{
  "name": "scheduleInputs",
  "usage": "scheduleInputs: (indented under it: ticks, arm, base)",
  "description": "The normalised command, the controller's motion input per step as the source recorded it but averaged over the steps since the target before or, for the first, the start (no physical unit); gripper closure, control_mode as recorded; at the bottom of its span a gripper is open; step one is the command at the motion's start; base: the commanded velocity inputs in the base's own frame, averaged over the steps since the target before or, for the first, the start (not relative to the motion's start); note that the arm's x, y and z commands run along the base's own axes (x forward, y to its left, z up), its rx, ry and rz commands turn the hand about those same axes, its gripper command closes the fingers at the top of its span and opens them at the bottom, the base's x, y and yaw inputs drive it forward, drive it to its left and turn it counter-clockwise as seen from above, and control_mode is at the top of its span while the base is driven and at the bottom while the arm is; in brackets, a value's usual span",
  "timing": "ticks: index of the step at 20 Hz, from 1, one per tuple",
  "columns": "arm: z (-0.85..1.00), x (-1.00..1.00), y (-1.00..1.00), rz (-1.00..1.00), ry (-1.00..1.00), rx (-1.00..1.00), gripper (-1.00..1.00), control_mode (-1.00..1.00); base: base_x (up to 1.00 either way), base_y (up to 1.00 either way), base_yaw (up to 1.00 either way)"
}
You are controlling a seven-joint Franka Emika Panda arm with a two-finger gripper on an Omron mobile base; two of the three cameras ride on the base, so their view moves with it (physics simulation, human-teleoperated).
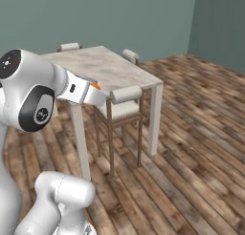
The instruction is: Pick the avocado and bread from the counter and place them on the plate. Then pick the jam from the cabinet and place it next to the plate. Lastly close the cabinet door.
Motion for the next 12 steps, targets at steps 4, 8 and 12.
scheduleInputs:
  ticks: [4, 8, 12]
  arm:
    - [0.0, 0.0, 0.0, 0.0, 0.0, 0.0, 1.0, 1.0]
    - [0.0, 0.0, 0.0, 0.0, 0.0, 0.0, 1.0, 1.0]
    - [0.0, 0.0, 0.0, 0.0, 0.0, 0.0, 1.0, 1.0]
  base:
    - [0.31, 0.15, 0.06]
    - [0.33, 0.11, 0.07]
    - [0.37, 0.06, 0.07]
